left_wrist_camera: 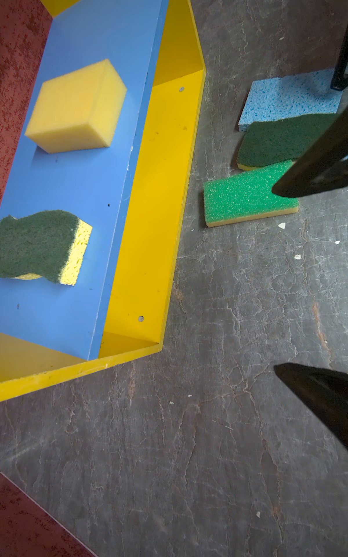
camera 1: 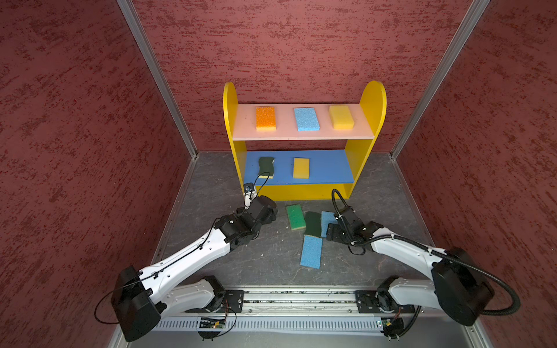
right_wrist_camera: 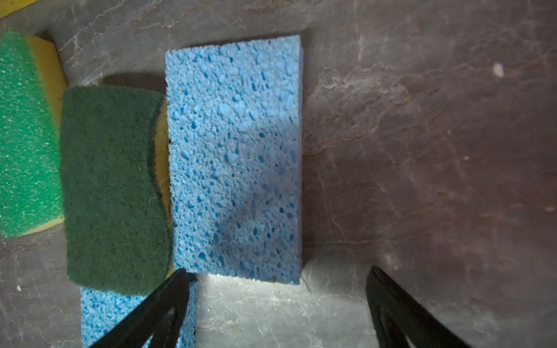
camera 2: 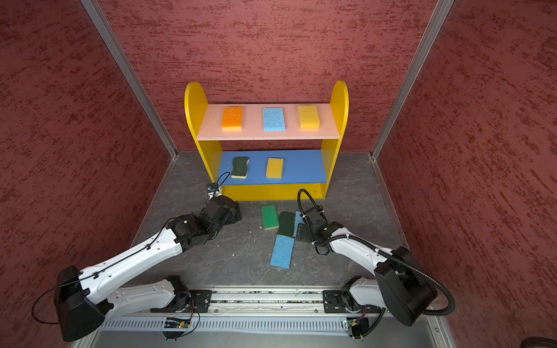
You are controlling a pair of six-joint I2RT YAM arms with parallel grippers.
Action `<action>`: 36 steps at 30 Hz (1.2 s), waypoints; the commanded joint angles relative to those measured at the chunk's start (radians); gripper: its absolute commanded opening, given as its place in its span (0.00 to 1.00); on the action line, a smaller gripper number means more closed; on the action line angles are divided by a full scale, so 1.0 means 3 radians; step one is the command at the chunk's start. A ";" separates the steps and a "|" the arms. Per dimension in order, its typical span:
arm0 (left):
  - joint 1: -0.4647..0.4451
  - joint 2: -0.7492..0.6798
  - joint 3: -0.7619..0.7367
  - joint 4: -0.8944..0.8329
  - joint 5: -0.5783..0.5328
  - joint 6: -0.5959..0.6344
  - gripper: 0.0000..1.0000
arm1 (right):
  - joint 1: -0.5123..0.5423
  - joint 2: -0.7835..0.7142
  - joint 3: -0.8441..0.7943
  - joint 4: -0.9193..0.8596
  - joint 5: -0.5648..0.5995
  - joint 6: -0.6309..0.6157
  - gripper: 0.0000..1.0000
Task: Place and organize the cleaning sponges onto the shelf
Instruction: 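Lower the right gripper over the light blue sponge beside the dark green sponge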
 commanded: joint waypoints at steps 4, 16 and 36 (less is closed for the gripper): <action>0.0069 -0.0073 -0.0075 0.0006 0.0036 -0.0021 0.86 | 0.0014 0.0244 0.0192 0.0103 0.0129 -0.0021 0.86; 0.0134 -0.0200 -0.0193 0.0044 0.0067 -0.0061 0.86 | 0.0014 0.0341 0.0149 -0.0164 0.0444 0.0059 0.68; 0.0190 -0.0313 -0.0306 0.0083 0.0108 -0.0143 0.86 | 0.0011 -0.0178 0.0096 -0.0117 0.0329 -0.0629 0.99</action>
